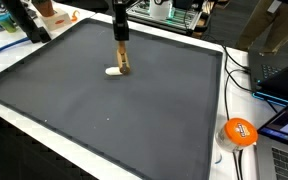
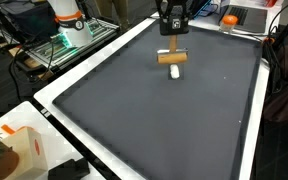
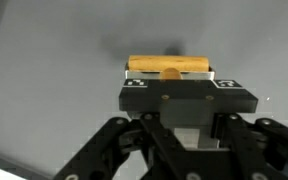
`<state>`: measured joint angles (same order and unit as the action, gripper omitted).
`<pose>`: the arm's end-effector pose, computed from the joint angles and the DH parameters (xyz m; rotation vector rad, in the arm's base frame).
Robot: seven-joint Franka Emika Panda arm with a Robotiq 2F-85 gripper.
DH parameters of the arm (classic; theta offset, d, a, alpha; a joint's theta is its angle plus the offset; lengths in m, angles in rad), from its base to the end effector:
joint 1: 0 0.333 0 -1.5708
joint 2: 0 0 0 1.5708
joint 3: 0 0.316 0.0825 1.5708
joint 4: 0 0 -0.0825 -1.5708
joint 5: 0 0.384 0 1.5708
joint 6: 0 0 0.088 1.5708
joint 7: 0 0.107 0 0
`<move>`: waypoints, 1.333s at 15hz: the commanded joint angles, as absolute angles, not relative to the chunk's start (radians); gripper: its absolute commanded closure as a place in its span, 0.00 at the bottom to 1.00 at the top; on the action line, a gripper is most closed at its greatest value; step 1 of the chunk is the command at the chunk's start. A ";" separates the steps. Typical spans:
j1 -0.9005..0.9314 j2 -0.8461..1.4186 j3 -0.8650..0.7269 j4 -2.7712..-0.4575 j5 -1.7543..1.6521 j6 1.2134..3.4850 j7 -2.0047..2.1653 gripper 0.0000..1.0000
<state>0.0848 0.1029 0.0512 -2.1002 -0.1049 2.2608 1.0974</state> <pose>0.5623 0.0738 0.3769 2.8009 -1.3484 0.1433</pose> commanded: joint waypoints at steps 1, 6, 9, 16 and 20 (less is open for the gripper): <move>0.095 0.135 0.044 -2.086 -0.109 2.299 1.138 0.78; 0.103 0.179 0.033 -2.056 -0.143 2.311 1.167 0.78; 0.110 0.197 0.022 -2.044 -0.191 2.317 1.197 0.78; 0.126 0.248 -0.002 -1.997 -0.329 2.293 1.277 0.78; 0.119 0.253 0.016 -1.982 -0.254 2.236 1.195 0.78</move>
